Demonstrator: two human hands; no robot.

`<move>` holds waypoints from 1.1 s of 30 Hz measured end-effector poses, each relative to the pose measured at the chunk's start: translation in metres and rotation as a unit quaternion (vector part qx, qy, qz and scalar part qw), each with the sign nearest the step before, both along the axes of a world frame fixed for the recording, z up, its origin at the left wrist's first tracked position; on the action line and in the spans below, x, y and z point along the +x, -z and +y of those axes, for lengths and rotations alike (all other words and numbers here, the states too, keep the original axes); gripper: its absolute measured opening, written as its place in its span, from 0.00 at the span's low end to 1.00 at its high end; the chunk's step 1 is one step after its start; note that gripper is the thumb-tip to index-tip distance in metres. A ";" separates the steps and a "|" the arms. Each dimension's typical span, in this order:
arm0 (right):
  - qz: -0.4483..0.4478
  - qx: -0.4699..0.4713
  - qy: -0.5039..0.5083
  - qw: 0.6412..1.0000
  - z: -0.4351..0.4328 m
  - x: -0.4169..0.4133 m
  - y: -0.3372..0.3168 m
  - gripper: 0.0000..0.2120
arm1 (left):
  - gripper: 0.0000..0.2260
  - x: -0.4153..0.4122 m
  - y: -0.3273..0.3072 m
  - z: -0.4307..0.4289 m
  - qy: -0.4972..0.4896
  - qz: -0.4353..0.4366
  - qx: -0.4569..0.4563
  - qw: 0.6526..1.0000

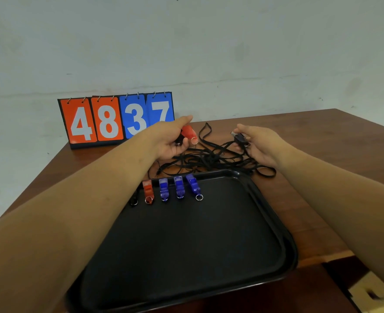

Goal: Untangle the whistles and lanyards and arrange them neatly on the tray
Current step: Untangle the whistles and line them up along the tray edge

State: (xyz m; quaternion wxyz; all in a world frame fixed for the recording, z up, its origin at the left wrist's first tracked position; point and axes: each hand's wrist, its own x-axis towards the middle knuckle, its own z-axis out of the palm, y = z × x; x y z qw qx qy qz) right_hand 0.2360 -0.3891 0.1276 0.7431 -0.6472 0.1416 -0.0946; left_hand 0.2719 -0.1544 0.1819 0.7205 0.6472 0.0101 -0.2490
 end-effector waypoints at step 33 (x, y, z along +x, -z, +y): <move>0.104 -0.357 -0.018 0.928 0.123 -0.089 0.015 0.08 | 0.11 -0.085 0.042 0.158 -0.126 -0.020 -0.120 0.985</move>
